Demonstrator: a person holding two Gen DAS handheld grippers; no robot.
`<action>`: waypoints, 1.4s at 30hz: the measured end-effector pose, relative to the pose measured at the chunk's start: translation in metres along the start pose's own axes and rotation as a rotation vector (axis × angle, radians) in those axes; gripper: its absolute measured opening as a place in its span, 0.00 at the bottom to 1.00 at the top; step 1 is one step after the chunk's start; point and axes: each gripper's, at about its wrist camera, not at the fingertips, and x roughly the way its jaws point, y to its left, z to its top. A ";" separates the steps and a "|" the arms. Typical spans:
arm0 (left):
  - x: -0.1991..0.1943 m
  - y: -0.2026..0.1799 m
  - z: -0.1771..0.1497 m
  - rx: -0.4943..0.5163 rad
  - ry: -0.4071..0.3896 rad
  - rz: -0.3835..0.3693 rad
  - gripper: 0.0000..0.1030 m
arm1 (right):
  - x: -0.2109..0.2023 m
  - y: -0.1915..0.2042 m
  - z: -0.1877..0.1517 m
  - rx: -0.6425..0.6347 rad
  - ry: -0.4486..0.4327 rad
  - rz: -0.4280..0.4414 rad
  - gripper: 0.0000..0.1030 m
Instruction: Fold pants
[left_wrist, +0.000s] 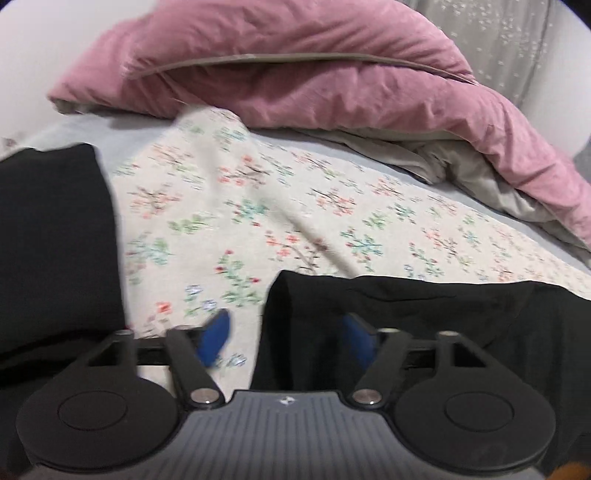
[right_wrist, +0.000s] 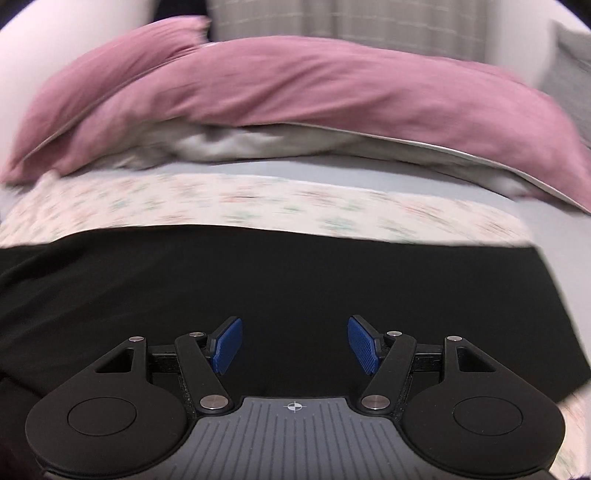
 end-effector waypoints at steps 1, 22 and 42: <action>0.003 0.000 0.001 0.001 0.005 -0.016 0.47 | 0.007 0.013 0.006 -0.022 0.000 0.012 0.62; 0.026 0.025 0.037 0.009 -0.114 -0.019 0.77 | 0.110 0.120 0.075 -0.339 0.044 0.071 0.62; 0.059 0.024 0.040 0.126 -0.003 -0.066 0.35 | 0.191 0.126 0.110 -0.593 0.314 0.215 0.35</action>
